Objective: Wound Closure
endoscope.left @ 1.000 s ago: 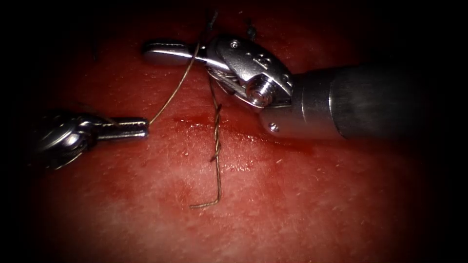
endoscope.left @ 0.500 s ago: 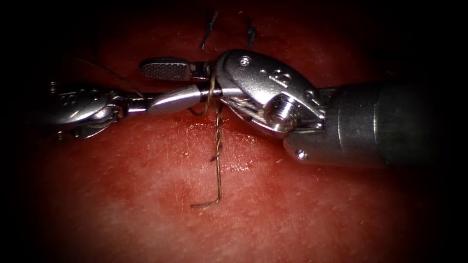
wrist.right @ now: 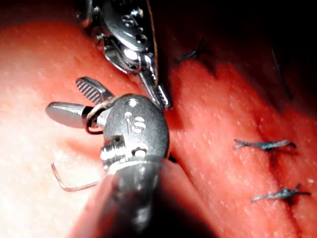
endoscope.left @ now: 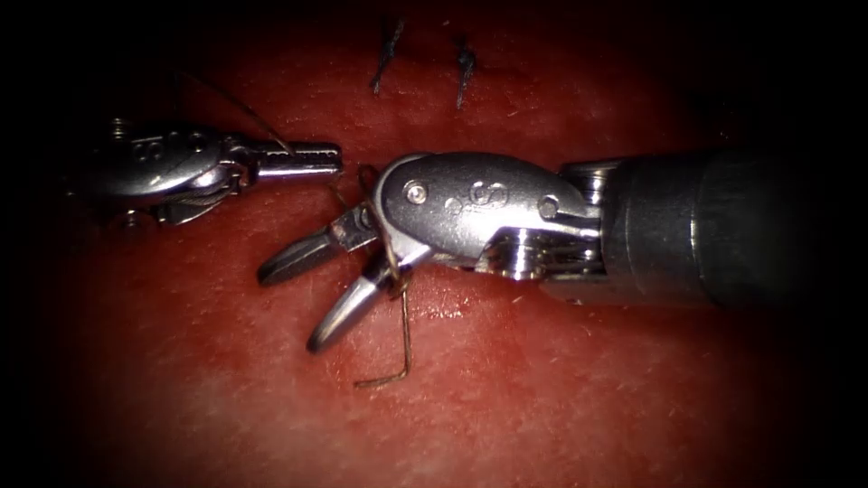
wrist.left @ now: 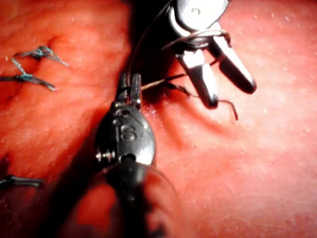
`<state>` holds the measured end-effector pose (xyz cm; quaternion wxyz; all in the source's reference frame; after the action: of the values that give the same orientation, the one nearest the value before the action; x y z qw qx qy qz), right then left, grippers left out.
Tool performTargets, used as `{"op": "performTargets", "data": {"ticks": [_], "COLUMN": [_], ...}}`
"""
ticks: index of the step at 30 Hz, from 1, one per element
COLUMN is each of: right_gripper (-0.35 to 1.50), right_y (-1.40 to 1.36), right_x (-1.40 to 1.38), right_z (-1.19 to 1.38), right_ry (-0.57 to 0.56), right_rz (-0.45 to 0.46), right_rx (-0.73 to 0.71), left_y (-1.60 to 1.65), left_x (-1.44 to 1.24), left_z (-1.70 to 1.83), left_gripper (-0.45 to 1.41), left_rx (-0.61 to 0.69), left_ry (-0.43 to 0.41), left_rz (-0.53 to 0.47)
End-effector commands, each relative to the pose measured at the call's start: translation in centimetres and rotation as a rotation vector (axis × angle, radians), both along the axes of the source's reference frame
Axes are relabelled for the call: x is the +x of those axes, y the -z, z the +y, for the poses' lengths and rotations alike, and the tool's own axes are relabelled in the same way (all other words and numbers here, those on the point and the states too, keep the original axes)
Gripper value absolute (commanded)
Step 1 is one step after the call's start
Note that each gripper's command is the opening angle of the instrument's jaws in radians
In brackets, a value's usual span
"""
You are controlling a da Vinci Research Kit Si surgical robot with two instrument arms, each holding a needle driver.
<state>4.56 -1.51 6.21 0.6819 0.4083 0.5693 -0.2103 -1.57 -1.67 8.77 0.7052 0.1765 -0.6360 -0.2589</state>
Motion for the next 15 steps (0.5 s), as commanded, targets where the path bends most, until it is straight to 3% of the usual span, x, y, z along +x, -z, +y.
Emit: {"op": "performTargets", "data": {"ticks": [1, 8, 9, 14, 15], "right_gripper": [0.64, 0.66, 0.56, 0.47, 0.15], "right_y": [-0.03, -0.14, -0.19, -0.3, -0.35], "right_x": [0.06, 0.04, 0.01, -0.05, -0.08], "right_z": [-0.06, -0.34, -0.39, -0.52, -0.58], "right_ry": [0.008, 0.148, 0.179, 0.227, 0.249], "right_rz": [-0.006, -0.141, -0.18, -0.246, -0.278], "right_rx": [0.0, -0.107, -0.133, -0.177, -0.198], "left_y": [-0.04, -0.01, -0.01, -0.01, -0.02], "left_x": [-0.04, -0.03, -0.02, 0.0, 0.01], "left_z": [-0.05, -0.16, -0.19, -0.23, -0.24], "left_gripper": [-0.45, -0.45, -0.45, -0.45, -0.45], "left_rx": [0.0, -0.002, -0.003, -0.006, -0.007], "left_ry": [-0.001, -0.008, -0.009, -0.012, -0.013], "left_rz": [0.002, 0.006, 0.006, 0.005, 0.005]}}
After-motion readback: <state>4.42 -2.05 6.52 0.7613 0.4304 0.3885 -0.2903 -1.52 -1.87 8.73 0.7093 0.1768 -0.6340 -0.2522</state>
